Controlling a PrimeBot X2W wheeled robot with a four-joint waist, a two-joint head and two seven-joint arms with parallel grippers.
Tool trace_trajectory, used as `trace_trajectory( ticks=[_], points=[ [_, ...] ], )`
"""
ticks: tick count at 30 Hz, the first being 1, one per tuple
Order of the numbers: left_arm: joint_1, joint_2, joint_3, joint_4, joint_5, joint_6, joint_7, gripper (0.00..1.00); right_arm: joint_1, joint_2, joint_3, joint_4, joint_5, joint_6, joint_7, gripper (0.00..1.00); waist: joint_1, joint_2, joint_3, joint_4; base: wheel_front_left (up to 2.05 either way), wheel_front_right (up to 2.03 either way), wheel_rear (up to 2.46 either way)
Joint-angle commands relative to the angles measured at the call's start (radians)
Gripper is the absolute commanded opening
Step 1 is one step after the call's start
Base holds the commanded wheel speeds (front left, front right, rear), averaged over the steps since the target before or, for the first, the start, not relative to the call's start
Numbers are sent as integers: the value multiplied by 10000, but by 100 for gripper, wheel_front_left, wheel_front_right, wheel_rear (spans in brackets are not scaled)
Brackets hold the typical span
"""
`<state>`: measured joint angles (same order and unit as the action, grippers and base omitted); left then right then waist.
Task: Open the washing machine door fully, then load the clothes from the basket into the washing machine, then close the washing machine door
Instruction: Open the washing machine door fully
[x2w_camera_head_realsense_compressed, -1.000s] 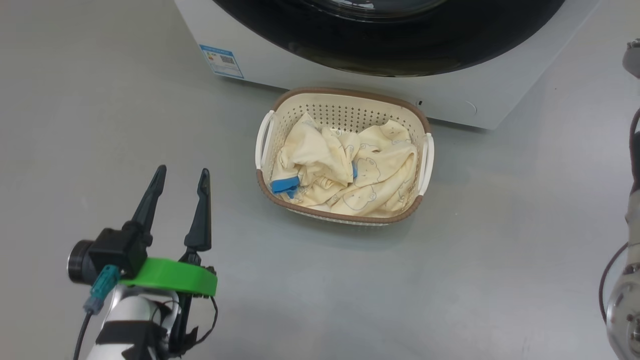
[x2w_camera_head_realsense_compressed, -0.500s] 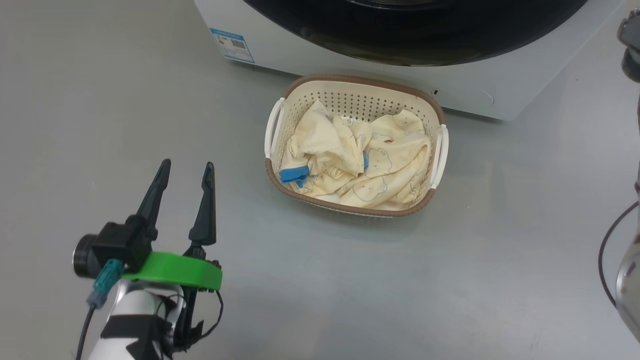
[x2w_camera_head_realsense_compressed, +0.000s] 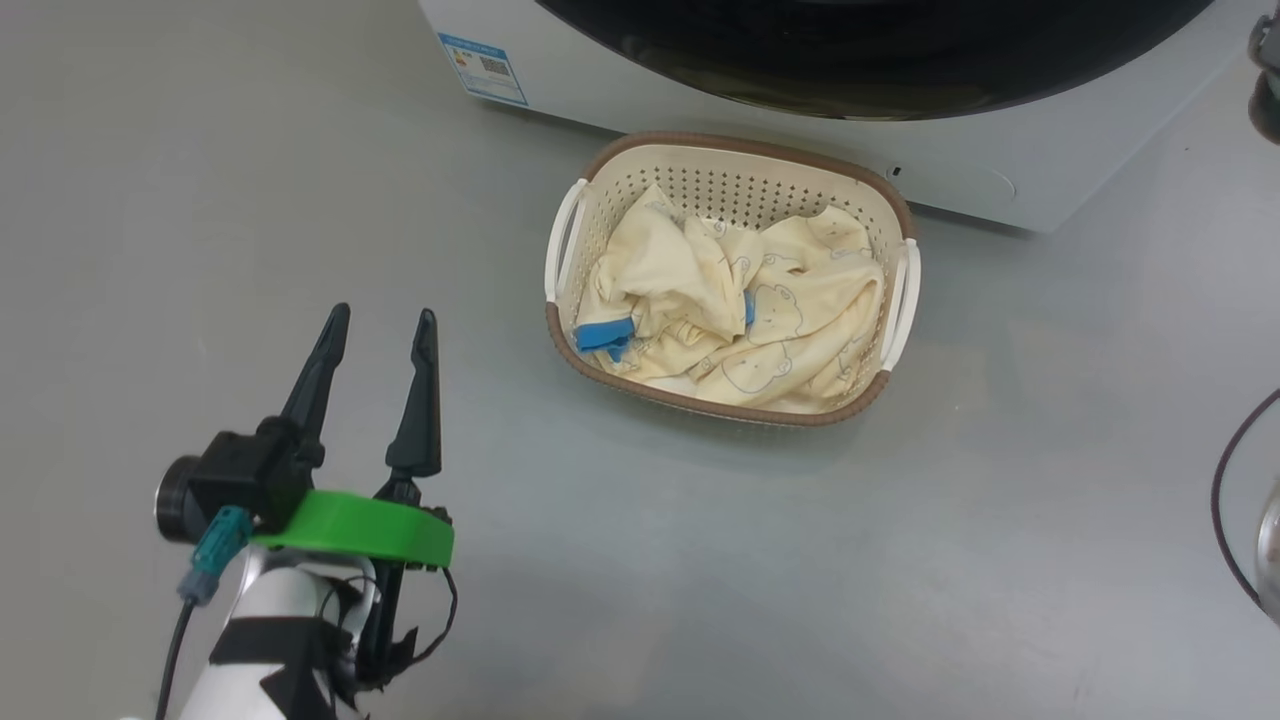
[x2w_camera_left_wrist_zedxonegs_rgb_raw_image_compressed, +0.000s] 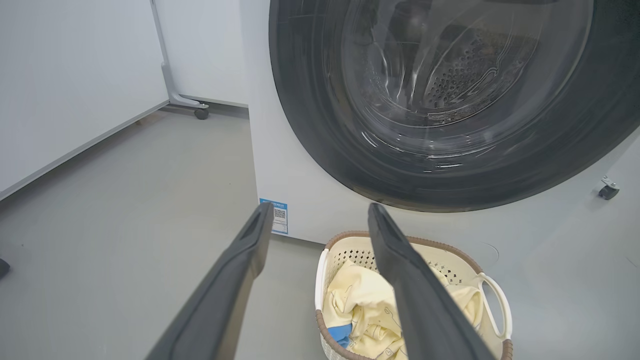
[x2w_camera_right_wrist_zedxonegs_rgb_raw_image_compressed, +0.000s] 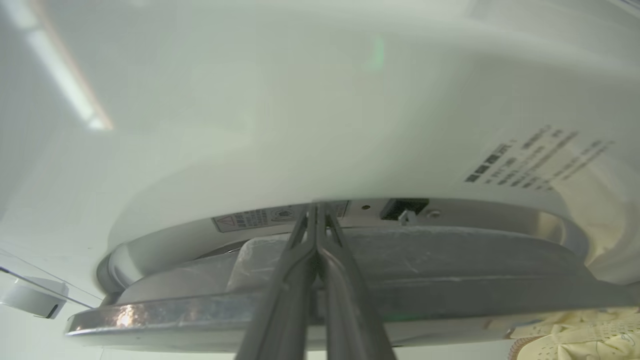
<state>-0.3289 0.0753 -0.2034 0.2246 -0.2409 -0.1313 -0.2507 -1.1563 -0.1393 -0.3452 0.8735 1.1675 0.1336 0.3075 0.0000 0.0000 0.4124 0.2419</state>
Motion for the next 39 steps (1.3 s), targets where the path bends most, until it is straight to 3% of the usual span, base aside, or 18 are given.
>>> trace_trajectory(
  ticks=[1,17,31,39],
  points=[
    [-199,167,324,-267,-58,6,-111,100,-534,173,115,-195,94,-29,213,0,0,0,-12,8,0,0,0],
    [-73,204,337,-261,-59,6,-111,100,-184,44,-148,189,227,-29,1580,0,0,0,-320,-63,0,0,0],
    [-122,188,307,-373,-144,6,-111,100,-647,-96,-516,197,-127,-29,1130,0,0,0,66,50,0,0,0],
    [-181,133,370,-384,-140,6,-111,100,-786,37,-398,197,-197,-29,1885,0,0,0,124,118,0,0,0]
  ],
)
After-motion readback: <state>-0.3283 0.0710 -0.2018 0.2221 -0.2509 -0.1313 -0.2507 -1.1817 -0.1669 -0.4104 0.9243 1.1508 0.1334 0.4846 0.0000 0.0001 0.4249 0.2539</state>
